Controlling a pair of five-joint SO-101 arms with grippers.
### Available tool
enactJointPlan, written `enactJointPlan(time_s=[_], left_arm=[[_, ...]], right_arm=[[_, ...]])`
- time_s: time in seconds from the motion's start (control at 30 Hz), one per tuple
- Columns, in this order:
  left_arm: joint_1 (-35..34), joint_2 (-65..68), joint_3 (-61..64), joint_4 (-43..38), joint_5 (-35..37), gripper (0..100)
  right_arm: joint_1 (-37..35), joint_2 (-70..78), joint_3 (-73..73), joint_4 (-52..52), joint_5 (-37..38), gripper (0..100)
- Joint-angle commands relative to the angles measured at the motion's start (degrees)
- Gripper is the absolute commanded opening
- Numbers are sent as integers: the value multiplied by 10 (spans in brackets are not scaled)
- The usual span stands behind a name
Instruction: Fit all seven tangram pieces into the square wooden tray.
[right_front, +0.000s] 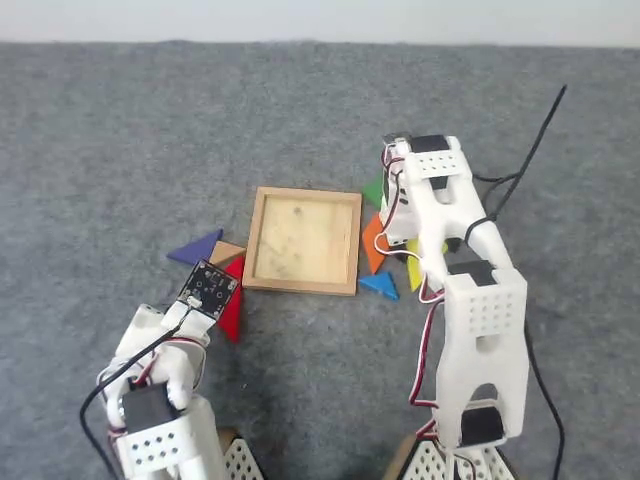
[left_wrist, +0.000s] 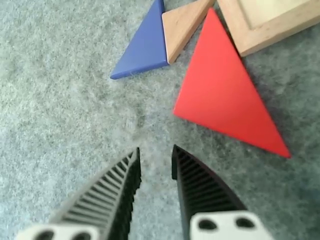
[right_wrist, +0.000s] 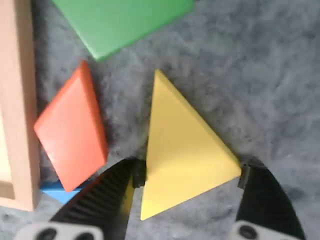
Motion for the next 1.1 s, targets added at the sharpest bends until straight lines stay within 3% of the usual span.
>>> enactJointPlan(time_s=[0.0,0.17,0.37,0.57,1.07], left_arm=[[-4,-11,-7,-1,-4,105],[-4,-11,-7,-1,-4,105],[-4,-11,-7,-1,-4,105],[-4,-11,-7,-1,-4,105],[-4,-11,-7,-1,-4,105]], right_arm=[[5,4,-28,-22,55,260],[5,1,-28,4,140,259],[7,15,-28,28,76,247],[18,19,-40,24,75,84],[15,-51,-65,79,54,91]])
